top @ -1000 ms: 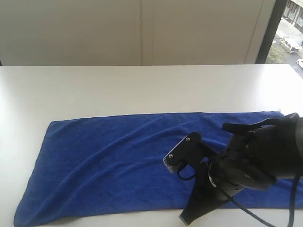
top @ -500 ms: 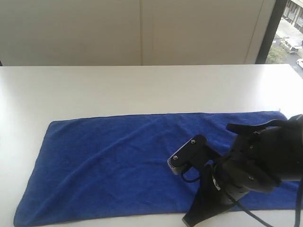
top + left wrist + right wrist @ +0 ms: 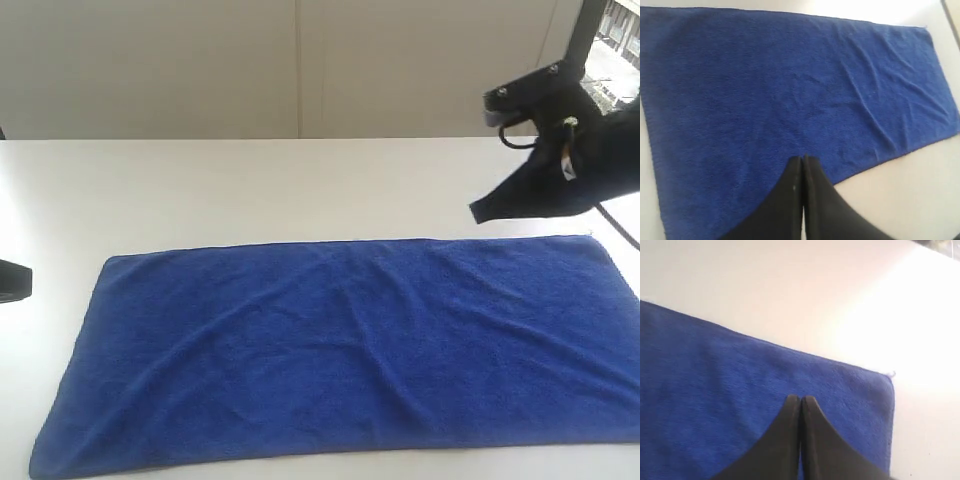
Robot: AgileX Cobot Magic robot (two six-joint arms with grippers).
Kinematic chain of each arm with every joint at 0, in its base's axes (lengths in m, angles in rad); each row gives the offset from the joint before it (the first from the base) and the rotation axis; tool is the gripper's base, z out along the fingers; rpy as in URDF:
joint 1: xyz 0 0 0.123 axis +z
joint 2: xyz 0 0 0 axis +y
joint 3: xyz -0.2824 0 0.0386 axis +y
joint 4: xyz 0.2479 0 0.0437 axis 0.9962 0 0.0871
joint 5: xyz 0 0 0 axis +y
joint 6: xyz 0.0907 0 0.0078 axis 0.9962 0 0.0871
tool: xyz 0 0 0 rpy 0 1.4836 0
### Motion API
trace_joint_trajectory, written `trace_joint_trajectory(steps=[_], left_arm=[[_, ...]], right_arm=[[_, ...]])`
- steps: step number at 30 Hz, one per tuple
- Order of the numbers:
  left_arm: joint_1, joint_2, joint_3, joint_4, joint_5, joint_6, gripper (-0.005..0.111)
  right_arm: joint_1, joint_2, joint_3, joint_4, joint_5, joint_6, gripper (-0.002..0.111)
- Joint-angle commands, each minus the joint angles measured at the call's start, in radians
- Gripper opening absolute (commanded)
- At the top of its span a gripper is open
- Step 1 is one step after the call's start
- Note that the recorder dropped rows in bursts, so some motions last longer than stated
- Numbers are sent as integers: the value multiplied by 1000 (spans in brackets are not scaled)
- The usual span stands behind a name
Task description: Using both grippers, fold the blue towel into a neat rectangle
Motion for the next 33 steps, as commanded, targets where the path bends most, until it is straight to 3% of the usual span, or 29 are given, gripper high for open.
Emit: trace_joint_trajectory(steps=[1,4,9,11,33], left_arm=[[0,-2,1,-116,77,105,0],[0,-2,1,-140,98,126,0],[0,-2,1,-148,100,128,0],[0,-2,1,-153,109,131,0],[0,-2,1,-178,110,183,0]], right_arm=[[-168,172,-24,-8,-55,-52,0],[-235,285,-85,40,-52,-115,0],[-314,414,-240,471,29,-594,0],[-326,441,-276,573,42,-700,0],[-382,652,-437,594,22,-668,0]])
